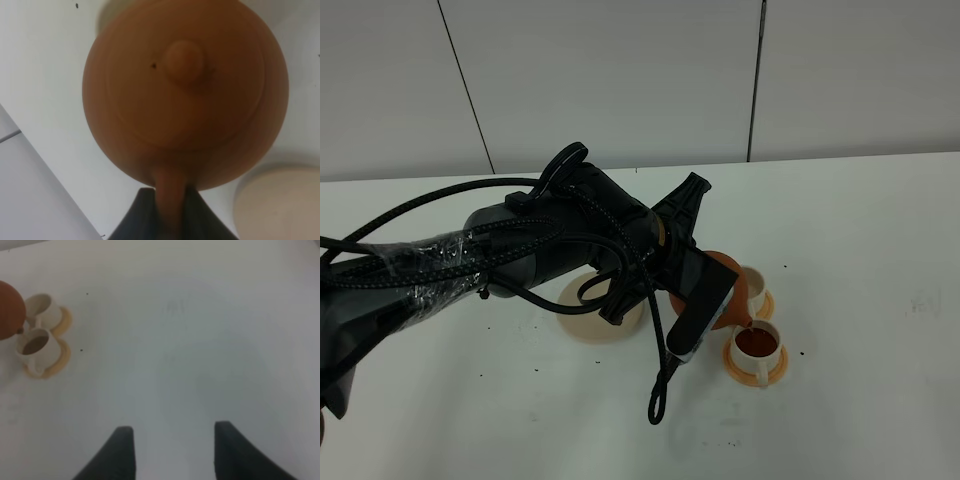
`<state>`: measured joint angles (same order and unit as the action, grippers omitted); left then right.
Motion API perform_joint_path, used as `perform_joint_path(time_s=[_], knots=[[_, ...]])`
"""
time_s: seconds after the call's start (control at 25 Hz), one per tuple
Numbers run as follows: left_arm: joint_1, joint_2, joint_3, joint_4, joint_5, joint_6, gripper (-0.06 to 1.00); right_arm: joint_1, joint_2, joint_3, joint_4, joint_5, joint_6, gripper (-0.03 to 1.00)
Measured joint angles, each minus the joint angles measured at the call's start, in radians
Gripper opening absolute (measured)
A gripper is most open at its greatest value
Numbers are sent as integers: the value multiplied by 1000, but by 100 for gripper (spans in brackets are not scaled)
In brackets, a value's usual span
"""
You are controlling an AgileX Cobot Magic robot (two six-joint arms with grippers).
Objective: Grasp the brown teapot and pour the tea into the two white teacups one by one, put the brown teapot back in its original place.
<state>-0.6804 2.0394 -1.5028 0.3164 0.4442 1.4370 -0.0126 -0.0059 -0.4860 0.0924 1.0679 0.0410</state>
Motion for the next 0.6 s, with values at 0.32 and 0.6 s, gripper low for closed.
perform_joint_path(time_s=[0.32,0.6], knots=[[0,0,0,0,0,0,17,0,0,0,0,0,-1,36],[0,0,0,0,0,3,17,0,0,0,0,0,-1,36]])
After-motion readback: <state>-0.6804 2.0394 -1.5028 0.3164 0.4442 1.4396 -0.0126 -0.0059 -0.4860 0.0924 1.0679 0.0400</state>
